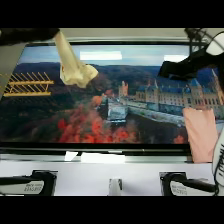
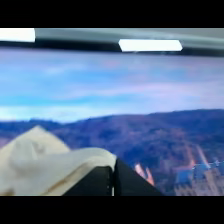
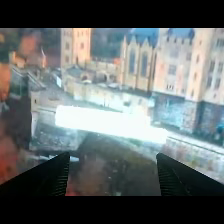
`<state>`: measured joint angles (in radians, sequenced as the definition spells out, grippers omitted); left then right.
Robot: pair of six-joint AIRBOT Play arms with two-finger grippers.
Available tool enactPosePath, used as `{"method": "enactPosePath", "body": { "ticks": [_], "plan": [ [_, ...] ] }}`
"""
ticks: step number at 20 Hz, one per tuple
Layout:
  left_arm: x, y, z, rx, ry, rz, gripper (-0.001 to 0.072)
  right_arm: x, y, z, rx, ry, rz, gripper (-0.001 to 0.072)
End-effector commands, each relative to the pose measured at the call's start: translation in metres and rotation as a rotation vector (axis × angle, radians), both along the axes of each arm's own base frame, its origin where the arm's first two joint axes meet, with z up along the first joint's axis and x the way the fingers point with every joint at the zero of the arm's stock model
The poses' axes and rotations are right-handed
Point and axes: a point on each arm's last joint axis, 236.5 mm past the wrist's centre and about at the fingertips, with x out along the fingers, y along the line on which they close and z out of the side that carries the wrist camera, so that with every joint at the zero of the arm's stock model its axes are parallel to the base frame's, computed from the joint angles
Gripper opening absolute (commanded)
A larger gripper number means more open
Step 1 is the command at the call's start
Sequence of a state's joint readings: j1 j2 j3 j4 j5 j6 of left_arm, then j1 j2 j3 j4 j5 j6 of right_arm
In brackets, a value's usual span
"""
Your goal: Fold the shirts.
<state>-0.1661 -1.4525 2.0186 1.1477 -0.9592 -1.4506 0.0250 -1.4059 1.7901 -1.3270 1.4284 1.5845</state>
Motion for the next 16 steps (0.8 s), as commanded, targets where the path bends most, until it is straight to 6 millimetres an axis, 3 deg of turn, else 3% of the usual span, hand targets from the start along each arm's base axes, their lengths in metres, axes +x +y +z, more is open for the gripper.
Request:
{"method": "enactPosePath", "body": {
  "ticks": [1, 2, 4, 6, 8, 11, 12, 14, 16],
  "plan": [
    [-0.113, -0.031, 0.106, 0.015, -0.253, -0.125, 0.0031, -0.028, -0.015, 0.103, -0.059, -0.280, -0.021, 0.0539],
    [-0.133, -0.044, 0.110, 0.006, -0.263, -0.168, 0.0031, -0.046, -0.022, 0.136, -0.078, -0.368, -0.040, 0.0540],
    [-0.158, -0.076, 0.094, -0.023, -0.207, -0.255, 0.0032, -0.089, -0.040, 0.195, -0.124, -0.539, -0.094, 0.0540],
    [-0.164, -0.114, 0.045, -0.037, -0.070, -0.327, 0.0032, -0.132, -0.055, 0.232, -0.151, -0.647, -0.154, 0.0540],
    [-0.166, -0.156, -0.034, -0.003, 0.095, -0.391, 0.0032, -0.170, -0.062, 0.245, -0.142, -0.673, -0.193, 0.0540],
    [-0.178, -0.200, -0.172, 0.039, 0.409, -0.403, 0.0038, -0.196, -0.062, 0.221, -0.140, -0.557, -0.195, 0.0539],
    [-0.189, -0.205, -0.213, 0.062, 0.538, -0.392, 0.0151, -0.197, -0.062, 0.206, -0.148, -0.490, -0.188, 0.0539],
    [-0.209, -0.199, -0.259, 0.121, 0.741, -0.369, 0.0720, -0.195, -0.062, 0.171, -0.175, -0.342, -0.161, 0.0539],
    [-0.213, -0.170, -0.262, 0.249, 0.758, -0.429, 0.0718, -0.187, -0.062, 0.132, -0.206, -0.174, -0.125, 0.0540]
  ]
}}
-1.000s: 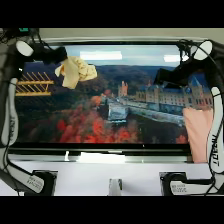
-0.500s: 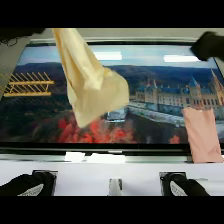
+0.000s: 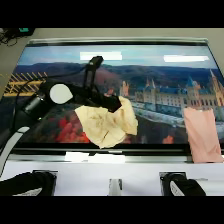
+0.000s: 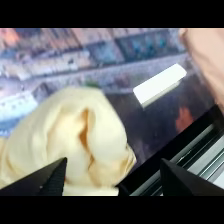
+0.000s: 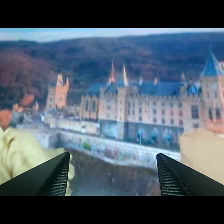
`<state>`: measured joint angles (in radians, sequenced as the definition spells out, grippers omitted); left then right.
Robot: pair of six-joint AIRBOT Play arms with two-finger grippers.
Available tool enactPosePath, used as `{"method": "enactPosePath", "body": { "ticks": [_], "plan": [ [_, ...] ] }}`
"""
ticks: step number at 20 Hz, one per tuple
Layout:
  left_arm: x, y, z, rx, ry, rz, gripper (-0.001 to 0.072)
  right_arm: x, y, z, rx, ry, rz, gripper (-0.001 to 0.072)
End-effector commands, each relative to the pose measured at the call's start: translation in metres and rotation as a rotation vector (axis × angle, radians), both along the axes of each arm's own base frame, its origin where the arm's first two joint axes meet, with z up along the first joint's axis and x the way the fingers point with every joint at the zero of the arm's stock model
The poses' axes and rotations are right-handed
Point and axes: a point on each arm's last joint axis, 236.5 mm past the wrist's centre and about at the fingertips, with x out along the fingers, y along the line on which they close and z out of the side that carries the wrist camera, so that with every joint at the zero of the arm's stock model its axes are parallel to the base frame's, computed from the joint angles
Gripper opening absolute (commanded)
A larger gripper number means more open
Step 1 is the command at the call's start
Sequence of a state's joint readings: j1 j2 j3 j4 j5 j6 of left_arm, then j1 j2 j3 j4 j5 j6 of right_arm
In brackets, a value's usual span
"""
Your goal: Fold the shirts.
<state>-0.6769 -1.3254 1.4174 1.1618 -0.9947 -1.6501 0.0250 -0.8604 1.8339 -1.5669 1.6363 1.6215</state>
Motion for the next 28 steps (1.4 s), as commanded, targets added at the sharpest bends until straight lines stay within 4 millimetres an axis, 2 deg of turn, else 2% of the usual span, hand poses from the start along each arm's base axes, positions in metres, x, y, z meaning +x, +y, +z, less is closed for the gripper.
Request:
{"method": "enactPosePath", "body": {
  "ticks": [1, 4, 5, 6, 7, 10, 13, 14, 16, 18, 20, 23, 25, 26, 27, 28],
  "plan": [
    [-0.022, 0.048, -0.043, 0.234, 0.136, -0.088, 0.0718, 0.003, 0.001, -0.059, -0.019, 0.260, 0.019, 0.0540],
    [0.007, 0.176, -0.031, 0.588, 0.090, 0.033, 0.0717, 0.034, 0.018, -0.110, 0.026, 0.407, 0.071, 0.0543],
    [0.011, 0.211, -0.030, 0.651, 0.111, 0.098, 0.0717, 0.044, 0.027, -0.130, 0.052, 0.457, 0.095, 0.0544],
    [0.007, 0.234, -0.034, 0.657, 0.170, 0.143, 0.0712, 0.053, 0.034, -0.151, 0.078, 0.508, 0.114, 0.0545],
    [0.002, 0.243, -0.044, 0.625, 0.234, 0.166, 0.0709, 0.059, 0.044, -0.174, 0.111, 0.563, 0.135, 0.0545],
    [-0.019, 0.245, -0.102, 0.503, 0.425, 0.201, 0.0708, 0.065, 0.077, -0.238, 0.253, 0.709, 0.194, 0.0545],
    [-0.038, 0.237, -0.164, 0.398, 0.565, 0.313, 0.0708, 0.054, 0.101, -0.288, 0.369, 0.833, 0.216, 0.0566],
    [-0.036, 0.233, -0.178, 0.362, 0.585, 0.359, 0.0708, 0.047, 0.104, -0.302, 0.384, 0.873, 0.224, 0.0568],
    [-0.018, 0.226, -0.194, 0.295, 0.570, 0.446, 0.0708, 0.034, 0.105, -0.323, 0.396, 0.932, 0.220, 0.0678],
    [0.009, 0.221, -0.201, 0.220, 0.540, 0.569, 0.0707, 0.024, 0.105, -0.336, 0.402, 0.971, 0.213, 0.0672],
    [0.034, 0.218, -0.209, 0.148, 0.527, 0.696, 0.0641, 0.019, 0.106, -0.341, 0.412, 0.989, 0.210, 0.0664],
    [0.068, 0.208, -0.215, 0.008, 0.502, 0.815, 0.0641, 0.024, 0.111, -0.342, 0.437, 0.969, 0.208, 0.0664],
    [0.080, 0.203, -0.219, -0.052, 0.507, 0.859, 0.0639, 0.026, 0.113, -0.340, 0.448, 0.962, 0.211, 0.0665],
    [0.080, 0.203, -0.224, -0.048, 0.514, 0.863, 0.0587, 0.025, 0.114, -0.341, 0.437, 0.961, 0.223, 0.0665],
    [0.078, 0.203, -0.229, -0.036, 0.519, 0.855, 0.0578, 0.022, 0.118, -0.342, 0.421, 0.964, 0.253, 0.0665],
    [0.077, 0.203, -0.233, -0.027, 0.525, 0.849, 0.0497, 0.018, 0.123, -0.345, 0.400, 0.970, 0.290, 0.0665]
  ]
}}
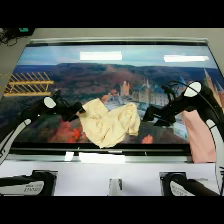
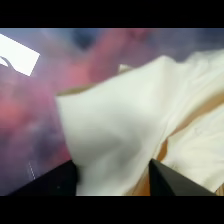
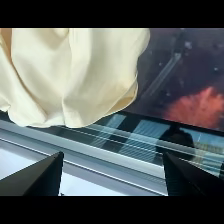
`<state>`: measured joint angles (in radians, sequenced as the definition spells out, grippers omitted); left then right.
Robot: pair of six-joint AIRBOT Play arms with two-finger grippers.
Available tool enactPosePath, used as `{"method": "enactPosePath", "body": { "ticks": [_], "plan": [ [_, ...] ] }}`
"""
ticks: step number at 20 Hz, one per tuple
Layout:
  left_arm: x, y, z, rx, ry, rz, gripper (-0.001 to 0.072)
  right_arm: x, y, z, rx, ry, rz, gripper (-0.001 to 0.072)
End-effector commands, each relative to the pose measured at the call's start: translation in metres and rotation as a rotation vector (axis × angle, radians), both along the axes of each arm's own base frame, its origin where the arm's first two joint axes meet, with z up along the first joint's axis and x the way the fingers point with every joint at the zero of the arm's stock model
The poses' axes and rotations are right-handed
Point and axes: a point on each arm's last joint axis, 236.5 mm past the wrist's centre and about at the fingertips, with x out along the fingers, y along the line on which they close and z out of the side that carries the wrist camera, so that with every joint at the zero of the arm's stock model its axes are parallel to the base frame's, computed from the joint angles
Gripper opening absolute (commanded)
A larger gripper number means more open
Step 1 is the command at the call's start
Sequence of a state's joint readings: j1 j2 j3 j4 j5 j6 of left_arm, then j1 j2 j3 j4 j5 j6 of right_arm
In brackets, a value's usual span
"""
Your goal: Fold the shirts.
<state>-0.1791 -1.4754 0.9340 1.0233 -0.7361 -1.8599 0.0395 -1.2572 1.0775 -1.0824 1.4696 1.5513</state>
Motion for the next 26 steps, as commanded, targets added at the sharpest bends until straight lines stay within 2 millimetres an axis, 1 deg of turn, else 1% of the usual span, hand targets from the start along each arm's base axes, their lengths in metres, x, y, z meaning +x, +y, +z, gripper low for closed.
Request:
{"method": "enactPosePath", "body": {
  "ticks": [1, 3, 4, 5, 8, 12, 14, 15, 16, 17, 18, 19, 20, 21, 22, 23, 24, 25, 26],
  "plan": [
    [0.009, 0.000, -0.014, -0.007, -0.011, 0.027, 0.0388, -0.012, 0.017, -0.007, 0.009, -0.001, 0.100, 0.0667],
    [0.007, -0.001, -0.014, 0.002, -0.019, -0.008, 0.0093, -0.021, 0.027, -0.023, -0.029, 0.006, 0.162, 0.0684],
    [0.005, -0.002, -0.013, 0.005, -0.021, -0.039, 0.0033, -0.022, 0.029, -0.032, -0.054, 0.005, 0.183, 0.0686],
    [0.002, -0.004, -0.010, 0.010, -0.026, -0.087, 0.0033, -0.023, 0.032, -0.040, -0.070, 0.006, 0.194, 0.0689],
    [-0.005, -0.009, 0.000, 0.020, -0.048, -0.211, 0.0033, -0.017, 0.049, -0.052, -0.056, -0.006, 0.206, 0.0689],
    [-0.013, -0.012, 0.008, 0.016, -0.041, -0.254, 0.0033, -0.013, 0.078, -0.076, -0.051, -0.027, 0.239, 0.0689],
    [-0.018, -0.013, 0.012, 0.010, -0.033, -0.266, 0.0033, -0.012, 0.089, -0.089, -0.060, -0.033, 0.252, 0.0678],
    [-0.020, -0.013, 0.014, 0.008, -0.030, -0.271, 0.0033, -0.011, 0.092, -0.095, -0.065, -0.035, 0.256, 0.0588],
    [-0.021, -0.013, 0.017, 0.008, -0.032, -0.277, 0.0033, -0.009, 0.091, -0.099, -0.069, -0.033, 0.249, 0.0334],
    [-0.022, -0.014, 0.020, 0.007, -0.035, -0.281, 0.0033, -0.009, 0.088, -0.100, -0.082, -0.020, 0.227, 0.0018],
    [-0.021, -0.014, 0.024, 0.011, -0.051, -0.295, 0.0033, -0.008, 0.087, -0.099, -0.091, -0.019, 0.219, 0.0024],
    [-0.021, -0.014, 0.030, 0.014, -0.070, -0.316, 0.0033, -0.008, 0.087, -0.093, -0.084, -0.035, 0.242, 0.0024],
    [-0.018, -0.015, 0.039, 0.016, -0.098, -0.334, 0.0032, -0.006, 0.087, -0.082, -0.081, -0.070, 0.268, 0.0024],
    [-0.011, -0.014, 0.055, 0.031, -0.150, -0.350, 0.0032, 0.000, 0.083, -0.068, -0.096, -0.122, 0.283, 0.0024],
    [0.000, -0.013, 0.081, 0.057, -0.235, -0.381, 0.0032, 0.010, 0.076, -0.048, -0.126, -0.197, 0.298, 0.0024],
    [0.011, -0.012, 0.113, 0.094, -0.342, -0.423, 0.0032, 0.023, 0.065, -0.019, -0.171, -0.302, 0.303, 0.0024],
    [0.023, -0.008, 0.159, 0.152, -0.482, -0.474, 0.0032, 0.037, 0.051, 0.018, -0.229, -0.418, 0.283, 0.0024],
    [0.032, 0.000, 0.209, 0.225, -0.613, -0.491, 0.0032, 0.050, 0.034, 0.060, -0.288, -0.540, 0.245, 0.0023],
    [0.038, 0.017, 0.269, 0.331, -0.754, -0.482, 0.0032, 0.061, 0.011, 0.113, -0.358, -0.688, 0.173, 0.0024]
  ]
}}
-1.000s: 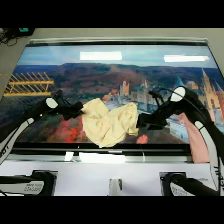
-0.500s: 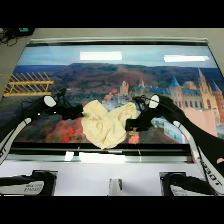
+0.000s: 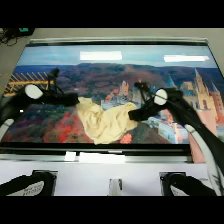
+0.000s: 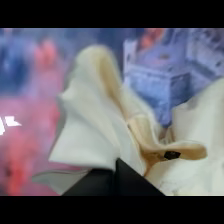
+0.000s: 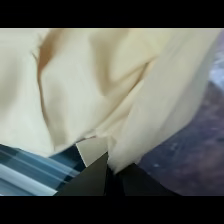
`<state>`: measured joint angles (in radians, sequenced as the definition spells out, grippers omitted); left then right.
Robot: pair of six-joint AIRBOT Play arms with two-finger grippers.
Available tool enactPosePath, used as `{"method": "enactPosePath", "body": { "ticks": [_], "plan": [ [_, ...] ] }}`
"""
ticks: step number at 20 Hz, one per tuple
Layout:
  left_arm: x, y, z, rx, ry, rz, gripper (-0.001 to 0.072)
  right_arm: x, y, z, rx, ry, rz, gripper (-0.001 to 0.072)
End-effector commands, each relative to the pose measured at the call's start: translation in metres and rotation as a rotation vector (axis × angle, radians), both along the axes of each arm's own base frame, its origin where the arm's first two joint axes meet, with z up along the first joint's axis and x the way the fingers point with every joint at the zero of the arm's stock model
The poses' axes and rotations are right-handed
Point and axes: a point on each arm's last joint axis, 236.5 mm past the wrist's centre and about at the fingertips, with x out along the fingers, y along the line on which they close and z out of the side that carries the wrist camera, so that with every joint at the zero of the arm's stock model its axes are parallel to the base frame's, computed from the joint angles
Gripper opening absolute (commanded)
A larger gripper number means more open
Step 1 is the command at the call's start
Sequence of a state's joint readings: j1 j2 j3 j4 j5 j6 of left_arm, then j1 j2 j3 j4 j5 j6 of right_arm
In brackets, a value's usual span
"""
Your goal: Fold the shirts.
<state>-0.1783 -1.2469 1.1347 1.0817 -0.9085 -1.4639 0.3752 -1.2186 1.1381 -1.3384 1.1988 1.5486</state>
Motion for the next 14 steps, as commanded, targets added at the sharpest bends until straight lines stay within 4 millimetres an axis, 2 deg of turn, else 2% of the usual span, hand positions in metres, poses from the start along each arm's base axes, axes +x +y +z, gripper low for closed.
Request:
{"method": "enactPosePath", "body": {
  "ticks": [1, 2, 4, 5, 6, 7, 8, 10, 12, 14],
  "plan": [
    [0.013, 0.047, 0.180, 0.209, -0.503, -0.008, 0.0032, 0.029, -0.074, 0.151, -0.130, -0.472, -0.176, 0.0024],
    [0.004, 0.067, 0.243, 0.248, -0.645, 0.045, 0.0032, 0.025, -0.102, 0.213, -0.131, -0.639, -0.279, 0.0024],
    [-0.037, 0.108, 0.361, 0.257, -0.886, 0.207, 0.0032, -0.010, -0.144, 0.318, -0.051, -0.926, -0.436, 0.0024],
    [-0.062, 0.127, 0.403, 0.227, -0.967, 0.296, 0.0032, -0.033, -0.159, 0.355, -0.005, -1.035, -0.479, 0.0024],
    [-0.088, 0.141, 0.435, 0.181, -1.028, 0.374, 0.0032, -0.057, -0.171, 0.380, 0.036, -1.117, -0.505, 0.0024],
    [-0.110, 0.151, 0.454, 0.149, -1.067, 0.427, 0.0032, -0.077, -0.179, 0.393, 0.067, -1.160, -0.518, 0.0024],
    [-0.124, 0.156, 0.461, 0.140, -1.083, 0.452, 0.0032, -0.094, -0.187, 0.399, 0.085, -1.179, -0.531, 0.0024],
    [-0.138, 0.162, 0.454, 0.168, -1.049, 0.466, 0.0032, -0.114, -0.201, 0.396, 0.070, -1.173, -0.561, 0.0024],
    [-0.135, 0.177, 0.430, 0.267, -0.959, 0.483, 0.0032, -0.122, -0.223, 0.382, -0.020, -1.127, -0.614, 0.0024],
    [-0.128, 0.194, 0.392, 0.391, -0.820, 0.479, 0.0032, -0.129, -0.253, 0.361, -0.177, -1.049, -0.679, 0.0025]
  ]
}}
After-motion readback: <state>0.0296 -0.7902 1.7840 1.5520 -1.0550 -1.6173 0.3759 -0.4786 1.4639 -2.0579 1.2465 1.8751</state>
